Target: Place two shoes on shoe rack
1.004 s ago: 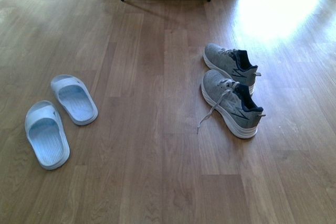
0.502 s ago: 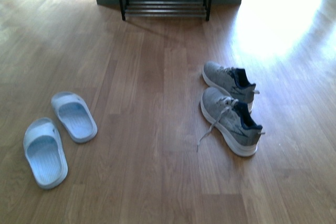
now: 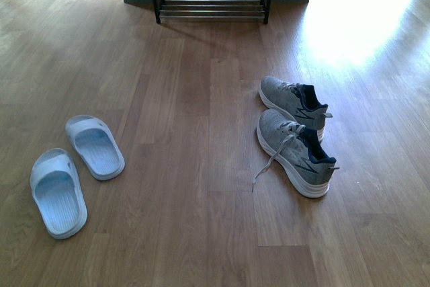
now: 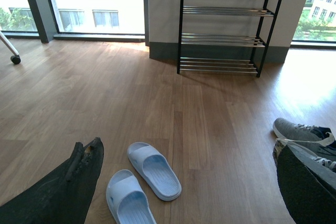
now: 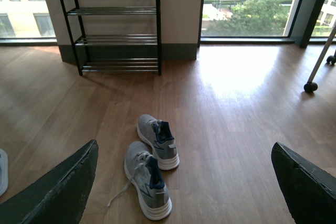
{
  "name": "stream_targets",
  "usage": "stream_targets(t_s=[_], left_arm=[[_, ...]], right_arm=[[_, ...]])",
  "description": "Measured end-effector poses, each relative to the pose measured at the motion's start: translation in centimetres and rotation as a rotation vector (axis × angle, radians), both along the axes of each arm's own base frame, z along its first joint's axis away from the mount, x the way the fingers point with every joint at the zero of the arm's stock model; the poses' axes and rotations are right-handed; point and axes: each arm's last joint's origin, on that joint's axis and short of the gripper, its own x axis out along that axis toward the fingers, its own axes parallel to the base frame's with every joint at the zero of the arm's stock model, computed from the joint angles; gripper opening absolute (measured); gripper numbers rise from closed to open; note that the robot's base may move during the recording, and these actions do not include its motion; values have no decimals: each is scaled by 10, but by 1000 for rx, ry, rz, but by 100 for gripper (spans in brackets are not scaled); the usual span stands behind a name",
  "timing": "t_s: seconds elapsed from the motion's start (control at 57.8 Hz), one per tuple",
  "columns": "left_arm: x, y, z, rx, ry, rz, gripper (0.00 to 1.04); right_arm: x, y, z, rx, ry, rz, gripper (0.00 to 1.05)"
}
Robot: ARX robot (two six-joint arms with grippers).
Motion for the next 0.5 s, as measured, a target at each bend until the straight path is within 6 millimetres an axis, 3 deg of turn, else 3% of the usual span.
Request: stream_targets(t_s=[0.502], left_arm=[[0,0,0,0,0,0,95]], right_arm=[[0,0,0,0,0,0,96]])
